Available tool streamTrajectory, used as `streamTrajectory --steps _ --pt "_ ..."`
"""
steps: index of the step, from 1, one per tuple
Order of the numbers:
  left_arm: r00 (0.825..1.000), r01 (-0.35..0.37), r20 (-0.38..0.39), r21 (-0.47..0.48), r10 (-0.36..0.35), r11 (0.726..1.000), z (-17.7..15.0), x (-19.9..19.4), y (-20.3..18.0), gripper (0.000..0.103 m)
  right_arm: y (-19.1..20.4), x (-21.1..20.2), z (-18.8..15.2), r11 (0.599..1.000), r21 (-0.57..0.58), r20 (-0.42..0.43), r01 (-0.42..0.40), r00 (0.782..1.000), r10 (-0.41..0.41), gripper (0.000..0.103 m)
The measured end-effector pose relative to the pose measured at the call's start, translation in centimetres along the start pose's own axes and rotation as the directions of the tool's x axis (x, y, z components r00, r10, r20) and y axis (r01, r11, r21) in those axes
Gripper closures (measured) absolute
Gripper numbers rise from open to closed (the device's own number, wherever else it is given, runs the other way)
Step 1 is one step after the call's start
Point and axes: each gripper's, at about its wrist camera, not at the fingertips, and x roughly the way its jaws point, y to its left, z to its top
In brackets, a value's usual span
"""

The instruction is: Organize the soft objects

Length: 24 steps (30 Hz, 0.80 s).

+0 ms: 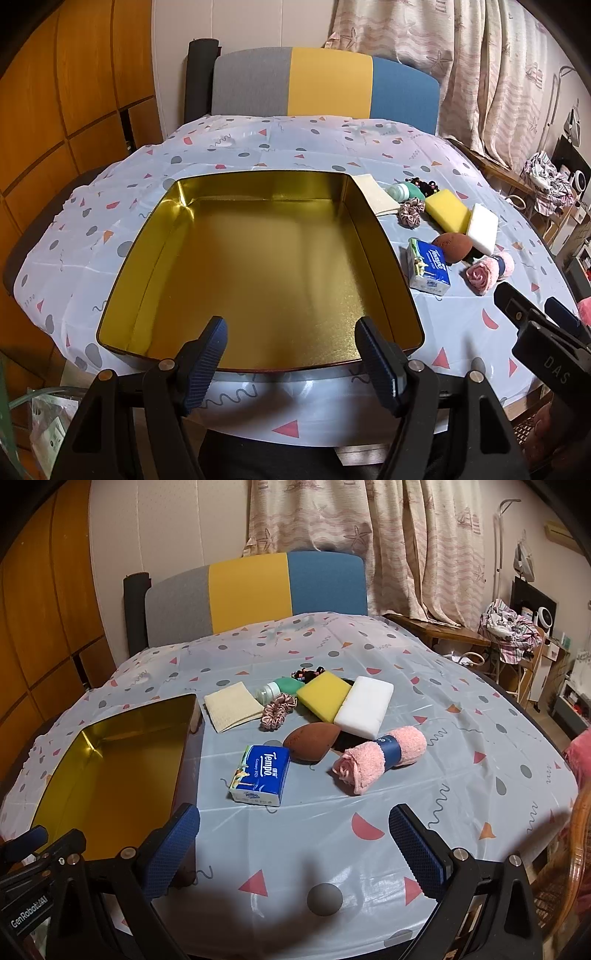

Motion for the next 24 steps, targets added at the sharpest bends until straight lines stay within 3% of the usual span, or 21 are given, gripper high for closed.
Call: streamTrajectory --steps 24 --pt "0.999 0.047 -0.010 -0.015 -0.047 0.999 0.03 0.01 0.08 0.030 0.13 0.12 -0.10 1.000 -0.003 -0.007 -0.012 1.000 0.012 0.000"
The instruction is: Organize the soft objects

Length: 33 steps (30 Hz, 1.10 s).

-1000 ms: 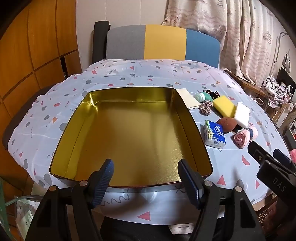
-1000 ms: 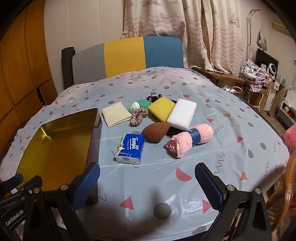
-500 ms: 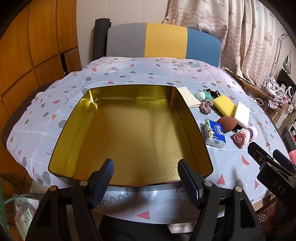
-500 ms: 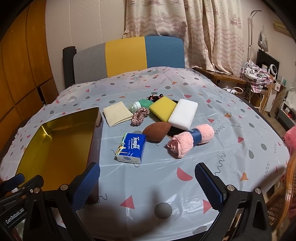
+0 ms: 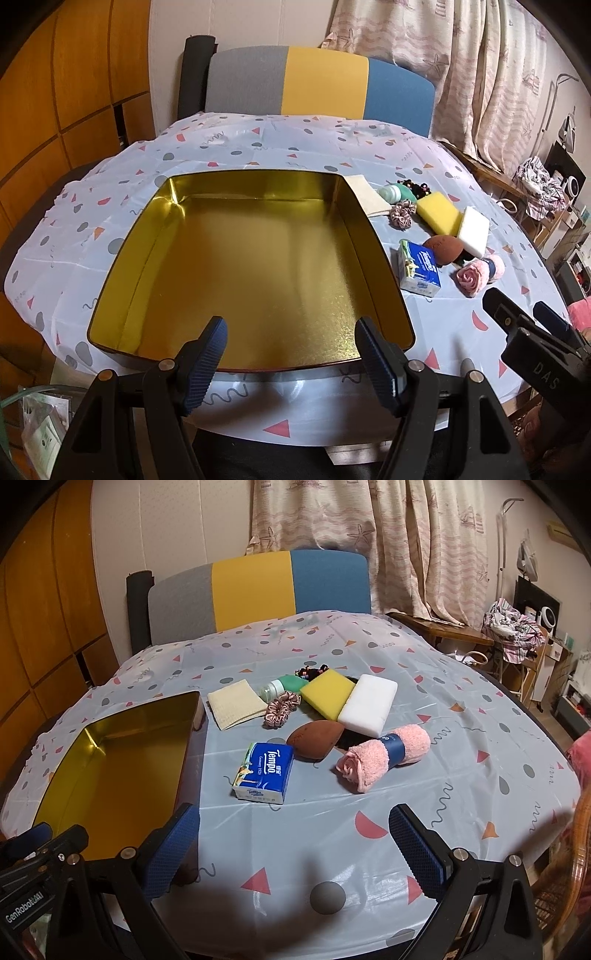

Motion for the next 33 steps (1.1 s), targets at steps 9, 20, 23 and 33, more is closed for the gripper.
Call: streamTrajectory --steps 9,20,23,33 --pt "1.000 0.002 -0.025 -0.007 -0.002 1.000 -0.11 0.40 0.29 0.030 -0.11 0.21 -0.13 1.000 0.001 -0.010 -0.007 1.000 0.007 0.000" --pt "0.996 0.081 -0.041 -0.057 -0.083 0.995 -0.24 0.68 0.90 0.030 -0.14 0.31 -0.28 1.000 -0.002 -0.014 -0.008 1.000 0.008 0.000" --pt "0.997 0.073 -0.029 -0.040 -0.074 0.997 -0.28 0.51 0.62 0.030 -0.12 0.30 -0.28 1.000 -0.003 -0.012 -0.008 1.000 0.008 0.000" --pt "0.984 0.178 0.003 -0.036 -0.178 0.983 -0.49 0.01 0.57 0.030 -0.71 0.63 -0.35 1.000 0.002 -0.017 0.002 1.000 -0.002 0.000"
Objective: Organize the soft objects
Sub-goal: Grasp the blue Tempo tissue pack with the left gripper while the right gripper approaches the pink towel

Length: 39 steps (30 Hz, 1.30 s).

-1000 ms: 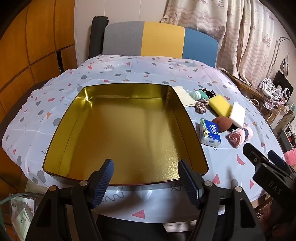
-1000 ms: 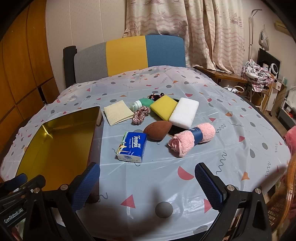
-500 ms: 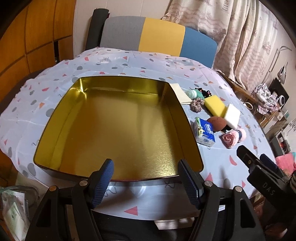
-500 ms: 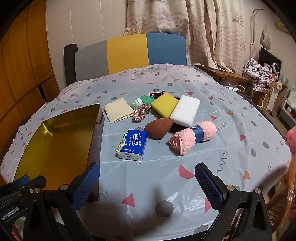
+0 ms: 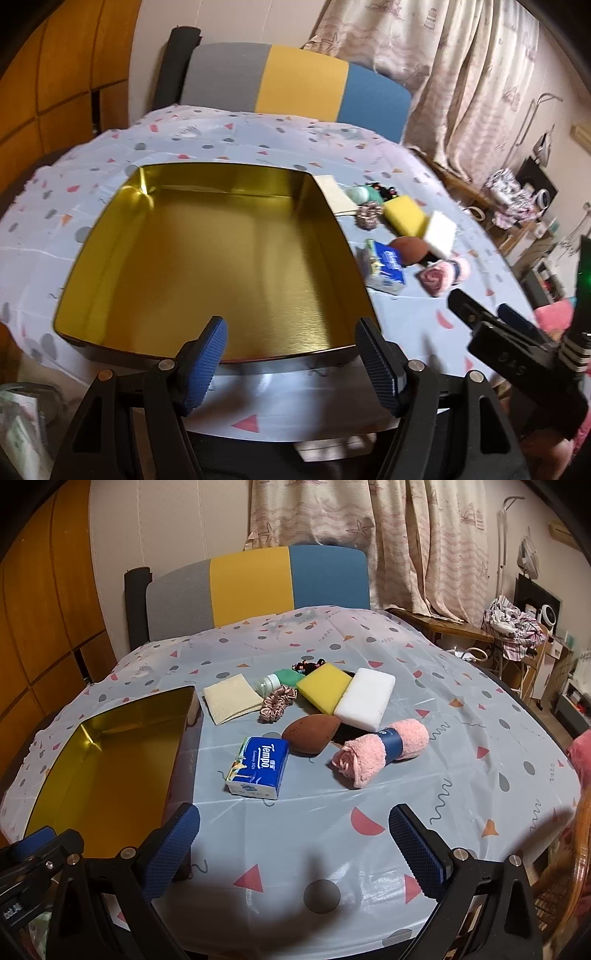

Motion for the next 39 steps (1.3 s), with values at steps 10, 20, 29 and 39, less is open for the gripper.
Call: streamTrajectory --steps 10,20,29,39 --pt "0.995 0.094 -0.024 0.058 -0.093 0.994 -0.3 0.4 -2.0 0.030 -2.6 1.5 0.2 0.998 0.045 -0.028 0.039 0.999 -0.038 0.000" --pt "0.972 0.216 -0.117 0.087 -0.206 0.972 1.8 3.0 -6.8 0.029 -9.9 4.0 1.2 0.968 0.145 -0.074 0.205 0.978 -0.196 0.000" --pt "0.977 0.148 -0.182 0.203 -0.111 0.968 4.8 8.8 -13.3 0.029 -13.2 5.0 1.1 0.951 0.190 -0.113 0.242 0.968 -0.224 0.000" --pt "0.965 -0.021 -0.246 0.271 0.090 0.962 6.4 16.8 -14.8 0.029 -14.0 5.4 1.0 0.948 0.230 -0.136 0.221 0.972 -0.194 0.000"
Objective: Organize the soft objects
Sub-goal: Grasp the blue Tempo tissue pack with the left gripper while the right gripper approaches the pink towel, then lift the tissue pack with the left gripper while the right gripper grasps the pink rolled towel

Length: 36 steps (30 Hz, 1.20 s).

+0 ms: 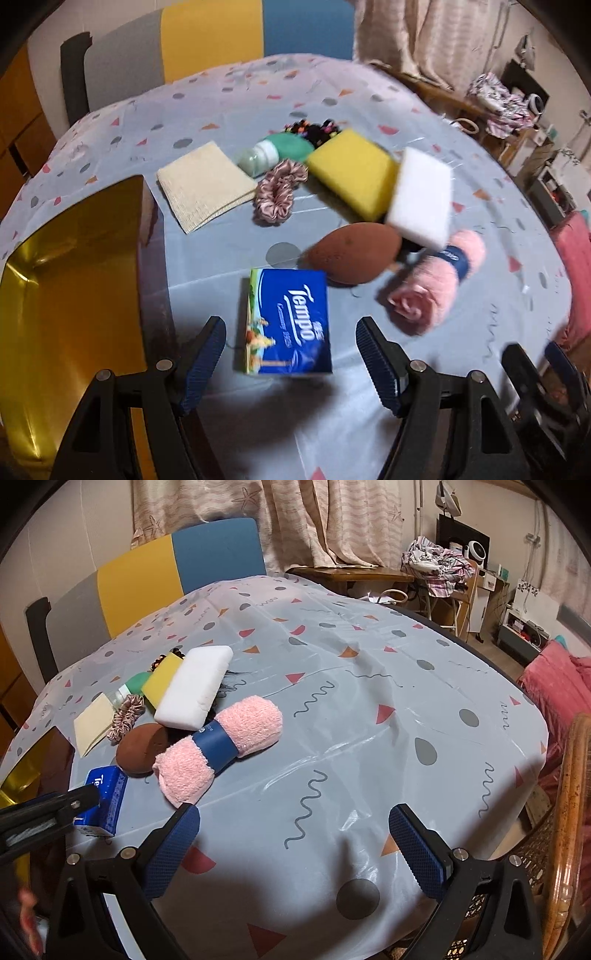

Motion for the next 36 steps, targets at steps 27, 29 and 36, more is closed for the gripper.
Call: streamTrajectory --steps 27,29,36 --pt "0.983 -0.135 0.147 0.191 0.108 0.972 -5.0 0.0 -2.9 0.051 0.6 1.2 0.0 0.998 -0.001 -0.017 -0.070 0.997 0.070 0.000" --pt "0.982 -0.134 0.158 0.201 0.103 0.970 -5.6 -0.3 -3.1 0.051 0.9 1.4 0.6 0.997 0.004 -0.013 -0.083 0.996 0.083 0.000" --pt "0.981 -0.124 0.174 0.214 0.087 0.969 -6.5 -0.8 -3.4 0.051 3.6 3.3 4.2 0.992 -0.008 -0.015 -0.127 0.992 0.127 0.004"
